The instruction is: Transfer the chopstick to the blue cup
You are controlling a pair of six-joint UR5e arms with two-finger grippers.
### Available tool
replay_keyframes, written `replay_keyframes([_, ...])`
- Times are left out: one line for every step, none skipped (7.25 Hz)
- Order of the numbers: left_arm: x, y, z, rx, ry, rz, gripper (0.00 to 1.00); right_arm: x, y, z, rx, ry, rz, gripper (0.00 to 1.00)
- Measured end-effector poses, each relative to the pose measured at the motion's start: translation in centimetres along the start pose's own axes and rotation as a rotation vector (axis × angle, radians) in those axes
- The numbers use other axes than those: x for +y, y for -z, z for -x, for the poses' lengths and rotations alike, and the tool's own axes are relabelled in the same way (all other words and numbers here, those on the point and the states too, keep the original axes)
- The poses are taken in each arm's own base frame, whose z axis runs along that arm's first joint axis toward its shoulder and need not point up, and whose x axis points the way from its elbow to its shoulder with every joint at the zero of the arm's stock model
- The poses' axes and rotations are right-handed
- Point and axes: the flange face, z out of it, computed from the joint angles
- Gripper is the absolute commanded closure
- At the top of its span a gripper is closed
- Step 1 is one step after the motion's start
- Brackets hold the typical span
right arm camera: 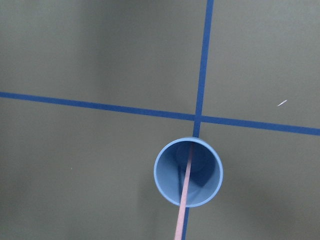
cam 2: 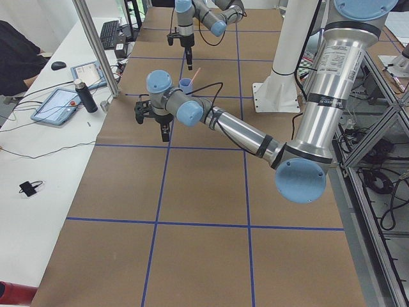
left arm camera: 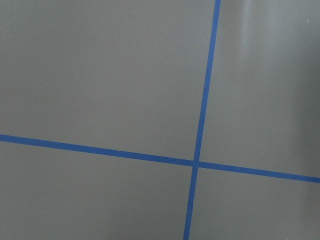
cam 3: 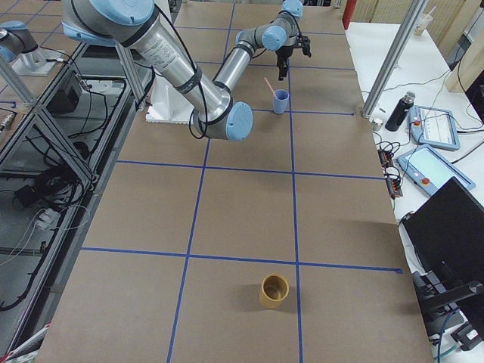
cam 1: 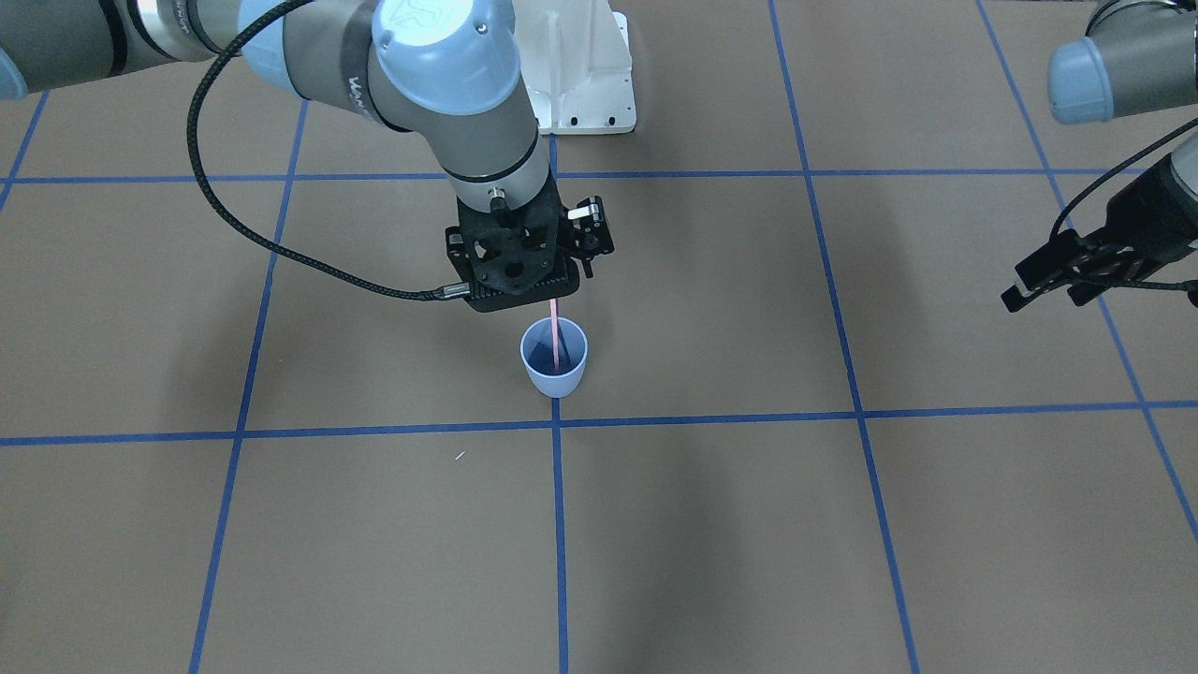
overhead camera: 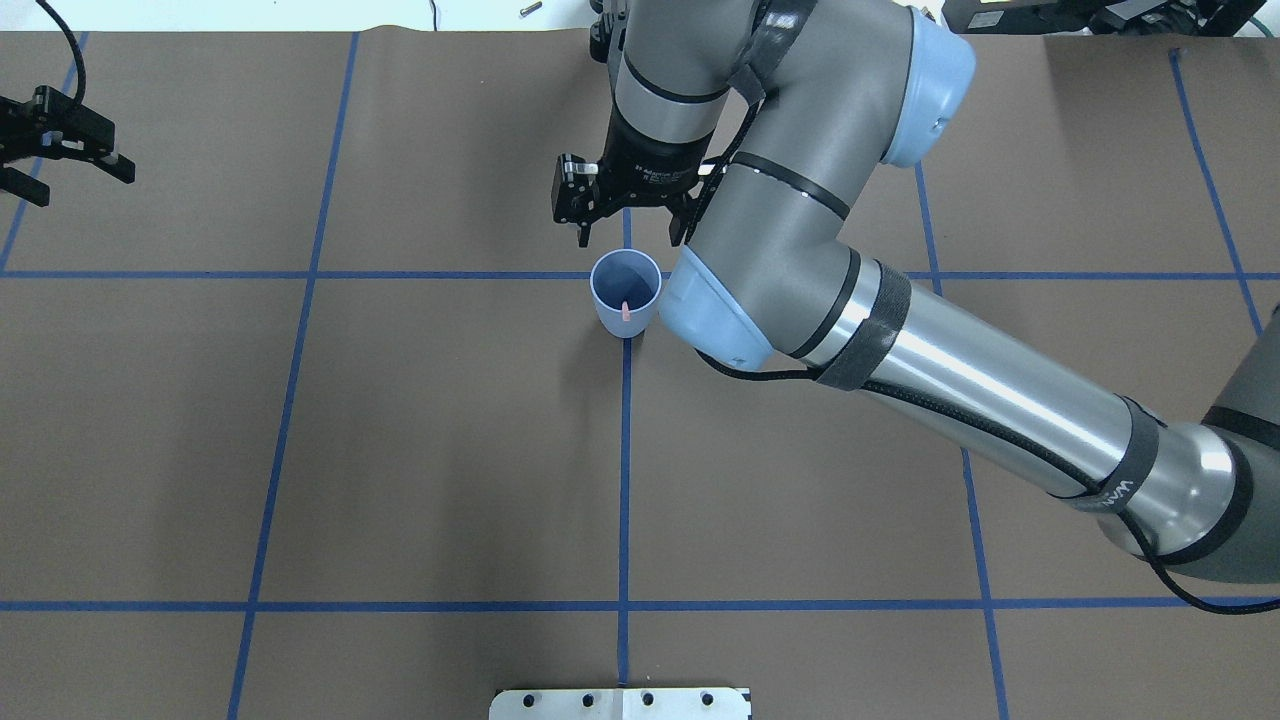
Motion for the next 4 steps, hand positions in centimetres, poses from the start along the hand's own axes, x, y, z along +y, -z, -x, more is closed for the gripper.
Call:
replay_keyframes([-0.2, 0.2, 0.8, -0.006, 0.013, -0.007, 0.02, -0.5, 1.7, -2.7, 0.002, -0.016, -0.035, 0.0])
replay_keyframes([-0.7, 0.7, 1.8, -0.012, 0.03, -0.018, 0.02, -0.2, 2.9, -7.1, 0.011, -0.031, -0.064, 0.0])
replay_keyframes([-1.1, 1.3, 2.9, -0.017, 0.045, -0.03, 0.02, 0.7, 3.6, -12.4, 0.031, -0.026, -0.08, 0.0])
replay_keyframes([-1.3, 1.6, 4.8, -0.03, 0.019, -0.038, 0.02, 1.4, 4.1, -17.7, 0.06, 0.001, -0.088, 0.0])
